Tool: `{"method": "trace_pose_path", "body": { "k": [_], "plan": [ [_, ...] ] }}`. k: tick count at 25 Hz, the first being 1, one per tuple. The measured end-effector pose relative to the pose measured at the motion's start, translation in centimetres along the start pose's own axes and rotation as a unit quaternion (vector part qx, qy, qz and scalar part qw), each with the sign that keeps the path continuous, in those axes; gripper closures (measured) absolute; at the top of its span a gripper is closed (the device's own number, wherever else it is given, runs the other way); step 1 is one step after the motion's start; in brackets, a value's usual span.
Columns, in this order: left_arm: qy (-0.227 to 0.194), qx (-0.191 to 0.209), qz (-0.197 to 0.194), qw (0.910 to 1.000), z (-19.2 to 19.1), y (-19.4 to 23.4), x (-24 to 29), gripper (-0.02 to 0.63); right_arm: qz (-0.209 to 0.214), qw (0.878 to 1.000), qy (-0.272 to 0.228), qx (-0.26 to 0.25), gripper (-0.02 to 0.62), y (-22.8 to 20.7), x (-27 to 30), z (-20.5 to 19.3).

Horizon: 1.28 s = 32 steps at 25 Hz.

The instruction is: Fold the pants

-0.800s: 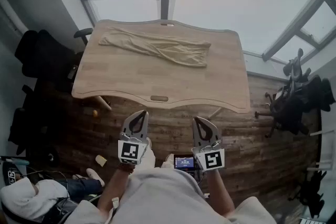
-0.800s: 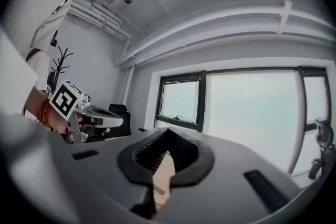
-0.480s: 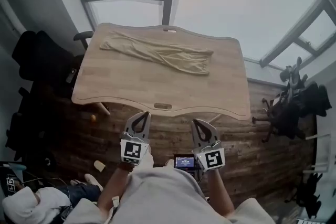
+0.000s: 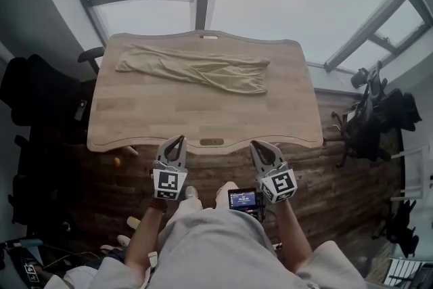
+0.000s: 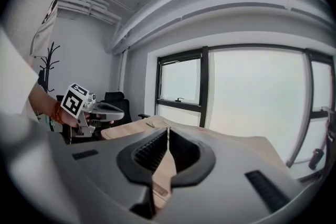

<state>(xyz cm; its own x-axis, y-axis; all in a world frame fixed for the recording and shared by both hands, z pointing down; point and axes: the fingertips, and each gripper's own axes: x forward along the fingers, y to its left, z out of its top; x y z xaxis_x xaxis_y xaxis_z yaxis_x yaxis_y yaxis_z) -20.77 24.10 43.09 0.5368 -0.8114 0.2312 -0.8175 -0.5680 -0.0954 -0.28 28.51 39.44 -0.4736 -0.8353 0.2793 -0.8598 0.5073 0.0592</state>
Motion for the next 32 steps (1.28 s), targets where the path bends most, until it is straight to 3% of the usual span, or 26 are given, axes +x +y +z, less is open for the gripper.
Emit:
{"method": "trace_pose_path", "body": {
  "k": [4,8,12,14,17,21,26,32],
  "plan": [
    [0.026,0.001,0.002,0.9997,-1.3,1.1,3.8,0.597,0.020,0.999,0.015,0.044,0.588,-3.9,2.8,-1.7],
    [0.061,0.015,0.017,0.9979,-2.6,2.7,8.5,0.597,0.030,0.998,0.029,0.042,0.586,-9.0,6.7,-4.0],
    [0.098,0.033,0.051,0.9934,-3.8,4.8,13.5,0.597,0.056,0.993,0.042,0.093,0.572,-14.9,11.0,-7.0],
    [0.111,0.021,0.071,0.9910,-4.2,5.7,16.0,0.597,0.059,0.991,0.060,0.100,0.537,-18.3,12.8,-9.3],
    [0.122,-0.002,0.098,0.9876,-4.4,6.4,19.0,0.597,0.055,0.989,0.103,0.088,0.535,-23.0,15.3,-13.3],
    [0.102,-0.017,0.125,0.9868,-3.3,5.8,21.6,0.597,0.043,0.981,0.167,0.088,0.523,-28.5,18.5,-19.3],
    [0.115,-0.035,0.110,0.9866,-3.5,4.2,23.3,0.597,0.013,0.966,0.229,0.118,0.469,-32.8,21.2,-24.7],
    [0.128,-0.035,0.106,0.9855,-4.0,5.5,24.1,0.597,-0.017,0.949,0.278,0.144,0.437,-35.6,23.4,-28.4]
  ]
}}
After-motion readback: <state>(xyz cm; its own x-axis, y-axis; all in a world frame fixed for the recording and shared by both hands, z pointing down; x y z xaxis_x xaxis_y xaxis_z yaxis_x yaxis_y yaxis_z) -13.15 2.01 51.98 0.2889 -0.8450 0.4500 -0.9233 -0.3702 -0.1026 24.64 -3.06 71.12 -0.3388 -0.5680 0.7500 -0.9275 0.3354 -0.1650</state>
